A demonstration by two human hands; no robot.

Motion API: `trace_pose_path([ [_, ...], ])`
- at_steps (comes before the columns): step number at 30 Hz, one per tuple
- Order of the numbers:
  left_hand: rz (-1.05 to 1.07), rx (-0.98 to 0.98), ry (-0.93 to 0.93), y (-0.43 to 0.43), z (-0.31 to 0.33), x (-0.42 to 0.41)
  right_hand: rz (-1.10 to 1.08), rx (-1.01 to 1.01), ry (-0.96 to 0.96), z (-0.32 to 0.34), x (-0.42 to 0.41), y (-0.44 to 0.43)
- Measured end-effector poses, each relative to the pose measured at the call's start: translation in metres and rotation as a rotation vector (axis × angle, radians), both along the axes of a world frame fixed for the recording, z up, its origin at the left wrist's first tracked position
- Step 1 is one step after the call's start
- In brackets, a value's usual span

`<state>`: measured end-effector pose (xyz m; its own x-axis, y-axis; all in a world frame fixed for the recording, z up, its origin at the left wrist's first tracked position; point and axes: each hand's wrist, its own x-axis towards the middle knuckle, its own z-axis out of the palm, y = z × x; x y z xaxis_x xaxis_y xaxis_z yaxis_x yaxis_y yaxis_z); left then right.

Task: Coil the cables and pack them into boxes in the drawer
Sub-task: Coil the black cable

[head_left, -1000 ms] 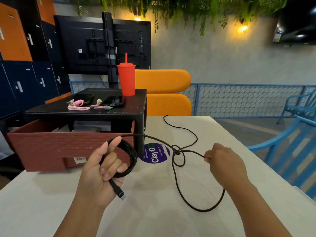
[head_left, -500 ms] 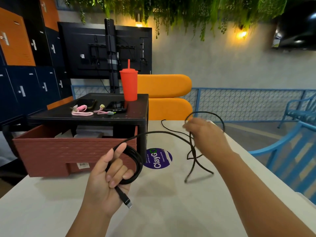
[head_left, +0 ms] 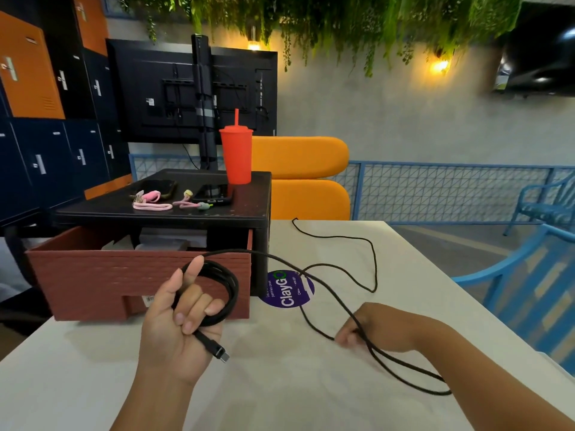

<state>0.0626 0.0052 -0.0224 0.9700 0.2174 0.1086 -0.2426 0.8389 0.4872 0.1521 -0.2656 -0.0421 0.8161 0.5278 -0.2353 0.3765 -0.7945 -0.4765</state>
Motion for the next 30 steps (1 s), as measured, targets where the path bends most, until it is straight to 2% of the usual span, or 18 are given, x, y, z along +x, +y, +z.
trace_pose_path([
  [4,0.021,-0.013,-0.007,0.002,0.0,0.0,-0.178,0.028,-0.057,-0.009,0.006,-0.023],
  [8,-0.001,0.021,0.003,-0.002,-0.003,0.002,-0.373,0.239,-0.204,-0.009,0.002,-0.032],
  [11,0.003,0.031,0.008,-0.003,-0.004,0.002,-0.376,0.482,-0.102,0.012,-0.022,-0.021],
  [12,0.008,0.033,0.01,-0.003,-0.004,0.003,-0.332,0.473,-0.063,0.017,-0.033,-0.015],
  [16,0.018,0.055,0.002,-0.004,-0.003,0.002,-0.159,0.162,-0.172,0.016,-0.059,0.003],
  [21,0.044,0.044,0.007,-0.004,0.001,-0.001,-0.114,0.08,-0.139,0.017,-0.069,0.005],
  [25,0.052,0.054,0.008,-0.004,0.003,-0.002,-0.005,-0.159,-0.144,0.001,-0.074,0.008],
  [30,0.137,0.027,-0.026,0.011,0.006,-0.005,-0.183,-0.462,-0.355,-0.011,-0.059,-0.022],
])
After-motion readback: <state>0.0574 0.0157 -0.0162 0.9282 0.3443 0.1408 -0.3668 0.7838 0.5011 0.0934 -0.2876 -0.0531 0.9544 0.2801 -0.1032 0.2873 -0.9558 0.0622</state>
